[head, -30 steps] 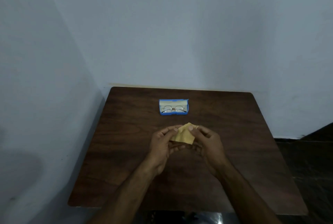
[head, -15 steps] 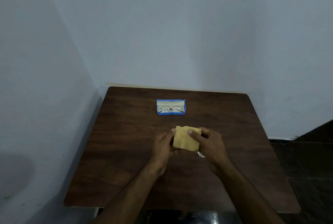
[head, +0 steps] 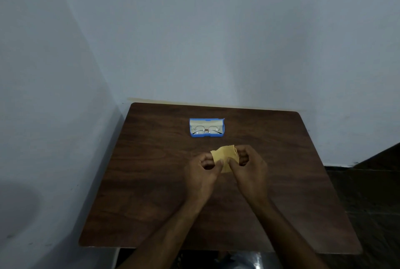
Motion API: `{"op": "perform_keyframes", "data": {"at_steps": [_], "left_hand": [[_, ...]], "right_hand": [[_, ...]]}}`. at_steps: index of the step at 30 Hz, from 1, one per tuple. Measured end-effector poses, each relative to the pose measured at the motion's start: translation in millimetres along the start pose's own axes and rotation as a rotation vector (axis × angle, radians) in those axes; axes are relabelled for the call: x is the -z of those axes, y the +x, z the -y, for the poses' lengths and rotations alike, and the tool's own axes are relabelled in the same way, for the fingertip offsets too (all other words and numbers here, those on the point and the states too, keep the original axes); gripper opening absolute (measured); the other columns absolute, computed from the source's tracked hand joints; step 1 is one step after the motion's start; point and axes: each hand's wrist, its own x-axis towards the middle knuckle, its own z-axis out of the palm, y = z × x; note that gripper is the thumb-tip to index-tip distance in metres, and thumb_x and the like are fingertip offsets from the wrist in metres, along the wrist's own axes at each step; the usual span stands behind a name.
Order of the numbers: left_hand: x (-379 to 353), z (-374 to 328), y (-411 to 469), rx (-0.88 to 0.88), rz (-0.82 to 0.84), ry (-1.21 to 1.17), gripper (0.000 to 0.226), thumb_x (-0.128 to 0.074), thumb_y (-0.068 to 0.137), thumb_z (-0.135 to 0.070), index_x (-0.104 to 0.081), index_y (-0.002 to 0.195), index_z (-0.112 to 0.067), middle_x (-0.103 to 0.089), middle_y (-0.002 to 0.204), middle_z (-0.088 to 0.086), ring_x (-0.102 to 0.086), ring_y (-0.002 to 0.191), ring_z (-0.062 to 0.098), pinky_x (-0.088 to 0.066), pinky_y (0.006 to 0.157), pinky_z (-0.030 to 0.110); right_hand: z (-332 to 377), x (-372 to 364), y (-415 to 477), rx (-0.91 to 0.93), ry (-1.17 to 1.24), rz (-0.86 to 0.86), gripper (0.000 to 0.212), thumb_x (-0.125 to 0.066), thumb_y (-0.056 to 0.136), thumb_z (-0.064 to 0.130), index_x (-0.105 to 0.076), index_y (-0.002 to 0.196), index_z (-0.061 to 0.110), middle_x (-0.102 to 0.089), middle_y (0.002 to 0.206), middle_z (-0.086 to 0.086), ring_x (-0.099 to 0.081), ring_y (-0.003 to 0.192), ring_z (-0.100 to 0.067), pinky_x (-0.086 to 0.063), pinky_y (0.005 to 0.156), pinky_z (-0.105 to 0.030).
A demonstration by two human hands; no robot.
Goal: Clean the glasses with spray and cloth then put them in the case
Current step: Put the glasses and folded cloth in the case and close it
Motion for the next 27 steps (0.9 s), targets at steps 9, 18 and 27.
{"op": "perform_keyframes", "data": {"at_steps": [9, 18, 27], "left_hand": [[6.1, -8.5, -8.0, -0.050, 0.050, -0.087, 0.023, -0.068, 0.099, -0.011, -0.078, 0.105, -0.032, -0.080, 0.090, -0.015, -0.076, 0.086, 0.001, -0.065, 0.082, 0.031], [8.4, -14.8, -4.5, -0.005, 0.082, -0.251, 0.022, -0.068, 0.101, -0.023, -0.070, 0.092, -0.043, -0.078, 0.089, -0.025, -0.075, 0.092, -0.002, -0.061, 0.085, 0.025], [15.6, -14.5, 21.7, 0.139, 0.190, -0.403, 0.014, -0.065, 0.102, -0.012, -0.077, 0.100, -0.020, -0.080, 0.094, 0.005, -0.078, 0.083, 0.012, -0.064, 0.069, 0.027]], "right_hand": [[3.6, -16.6, -12.0, 0.447, -0.219, -0.012, 0.041, -0.082, 0.083, -0.001, -0.073, 0.120, 0.013, -0.066, 0.112, -0.002, -0.060, 0.099, -0.010, -0.054, 0.082, -0.025], [11.5, -18.2, -19.2, 0.337, -0.074, 0.134, 0.043, -0.075, 0.094, 0.015, -0.066, 0.135, 0.019, -0.064, 0.126, 0.007, -0.062, 0.112, -0.004, -0.055, 0.096, -0.022], [-1.1, -8.3, 22.9, -0.390, 0.601, 0.321, 0.014, -0.072, 0.096, 0.019, -0.081, 0.107, 0.018, -0.079, 0.110, -0.010, -0.074, 0.107, -0.035, -0.057, 0.098, -0.061]]}}
